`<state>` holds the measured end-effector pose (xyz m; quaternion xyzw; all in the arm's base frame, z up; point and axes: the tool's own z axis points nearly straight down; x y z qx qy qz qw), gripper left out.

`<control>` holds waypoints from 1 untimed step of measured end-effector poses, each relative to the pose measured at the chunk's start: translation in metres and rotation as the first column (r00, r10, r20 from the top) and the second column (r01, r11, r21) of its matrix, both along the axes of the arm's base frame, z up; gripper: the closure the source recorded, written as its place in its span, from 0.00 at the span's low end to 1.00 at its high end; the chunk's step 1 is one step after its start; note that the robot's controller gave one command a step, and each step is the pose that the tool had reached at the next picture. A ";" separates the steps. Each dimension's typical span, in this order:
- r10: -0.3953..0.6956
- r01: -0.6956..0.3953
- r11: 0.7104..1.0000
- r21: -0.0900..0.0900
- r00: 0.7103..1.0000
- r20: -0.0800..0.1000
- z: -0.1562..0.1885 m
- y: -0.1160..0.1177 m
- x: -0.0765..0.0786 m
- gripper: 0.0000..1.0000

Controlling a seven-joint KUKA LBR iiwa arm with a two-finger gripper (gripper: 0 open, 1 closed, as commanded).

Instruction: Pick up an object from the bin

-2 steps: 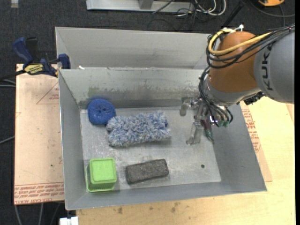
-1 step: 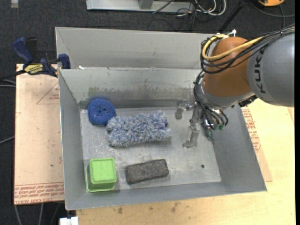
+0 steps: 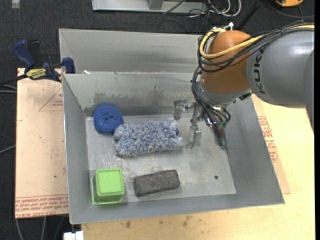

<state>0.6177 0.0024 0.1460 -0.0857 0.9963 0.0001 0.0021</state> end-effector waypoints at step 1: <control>0.109 -0.109 0.994 0.002 0.994 -0.001 -0.075 0.057 -0.017 1.00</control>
Offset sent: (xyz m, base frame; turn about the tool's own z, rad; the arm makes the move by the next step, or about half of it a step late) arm 0.0000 0.0000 0.0000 0.0000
